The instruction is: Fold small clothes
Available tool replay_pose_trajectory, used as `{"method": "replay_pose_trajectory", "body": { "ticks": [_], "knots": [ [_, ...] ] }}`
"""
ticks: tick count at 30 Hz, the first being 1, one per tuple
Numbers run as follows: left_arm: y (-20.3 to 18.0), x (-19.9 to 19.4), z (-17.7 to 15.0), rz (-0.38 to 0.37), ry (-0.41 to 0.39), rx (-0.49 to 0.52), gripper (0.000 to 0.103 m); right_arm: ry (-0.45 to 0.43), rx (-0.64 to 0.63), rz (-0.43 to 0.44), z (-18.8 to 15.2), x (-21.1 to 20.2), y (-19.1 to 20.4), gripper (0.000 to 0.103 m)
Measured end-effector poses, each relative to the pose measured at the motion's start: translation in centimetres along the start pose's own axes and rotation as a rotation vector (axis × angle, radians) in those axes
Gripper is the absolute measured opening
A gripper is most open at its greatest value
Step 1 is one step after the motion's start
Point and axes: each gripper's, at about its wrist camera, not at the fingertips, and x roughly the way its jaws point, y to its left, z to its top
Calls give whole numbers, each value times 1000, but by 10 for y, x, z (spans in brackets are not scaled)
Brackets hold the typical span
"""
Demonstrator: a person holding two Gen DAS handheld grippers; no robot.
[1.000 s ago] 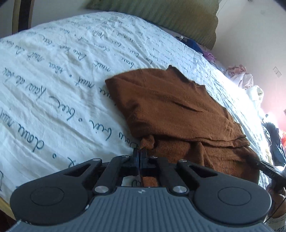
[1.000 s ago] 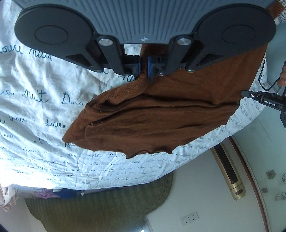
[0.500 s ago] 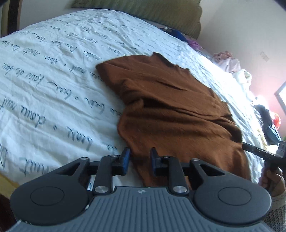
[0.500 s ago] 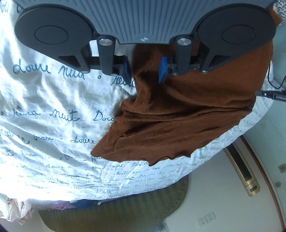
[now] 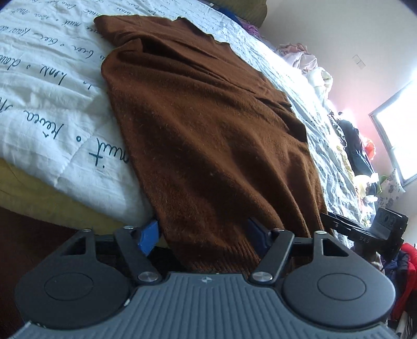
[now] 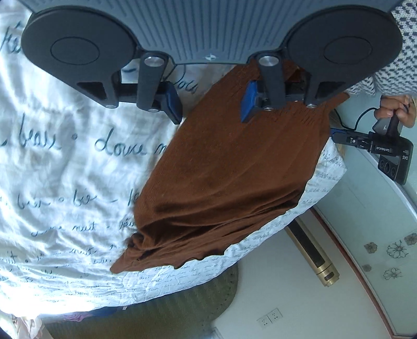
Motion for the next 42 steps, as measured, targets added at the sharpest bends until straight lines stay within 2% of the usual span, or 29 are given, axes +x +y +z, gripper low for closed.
{"method": "replay_pose_trajectory", "body": {
  "ticks": [1, 2, 3, 6, 9, 14, 16, 19, 21, 23, 25, 27, 28, 29, 30, 31, 33, 34, 37, 39, 42],
  "knots": [
    [2, 2, 0, 12, 13, -10, 29, -2, 1, 13, -2, 3, 2, 33],
    [4, 4, 0, 18, 29, -14, 15, -4, 5, 21, -4, 4, 2, 16],
    [9, 4, 1, -5, 34, -29, 8, -10, 8, 15, -4, 5, 3, 12],
    [17, -1, 4, -18, 16, -64, 5, -17, -49, -28, 0, 4, 13, 7],
    [10, -14, 9, 6, -24, -20, 4, -34, -131, -81, 11, -9, 28, 6],
    [5, -37, 20, 47, -49, 22, 4, -75, -284, -218, 33, -47, 57, 6],
    [14, -32, 14, 94, -11, 20, 4, 1, -368, -315, 30, -45, 63, 8],
    [30, -23, 6, 68, 35, -40, 5, 100, -326, -410, 14, -33, 41, 9],
    [32, -21, 4, 41, 39, -39, 6, 121, -224, -365, 6, -36, 21, 10],
    [32, -18, 5, 9, 45, -42, 12, 47, -136, -299, 1, -50, 9, 10],
    [28, -18, 1, -25, 35, -27, 42, 2, -63, -216, -3, -61, 0, 10],
    [26, -16, -6, -27, 38, -10, 52, -12, -34, -173, -8, -64, -5, 10],
    [25, -14, -10, -21, 38, 2, 53, -4, -23, -161, -10, -63, -6, 11],
    [26, -13, -14, -11, 39, 13, 54, 5, -15, -151, -11, -61, -7, 16],
    [27, -12, -18, -14, 44, 17, 56, 15, -15, -146, -11, -59, -7, 29],
    [28, -11, -20, -25, 44, 10, 58, 18, -18, -137, -13, -57, -7, 38],
    [32, -13, -23, -50, 30, -9, 63, 4, -22, -106, -15, -55, -3, 79],
    [33, -14, -24, -60, 20, -17, 65, -4, -28, -97, -16, -54, -2, 81],
    [34, -13, -25, -61, 16, -25, 59, -6, -26, -99, -15, -48, 1, 81],
    [38, -10, -28, -86, 42, -48, 55, -8, -21, -90, -15, -47, 1, 81],
    [43, 0, -34, -133, 85, -93, 54, -6, -8, -70, -15, -46, 0, 81]
  ]
}}
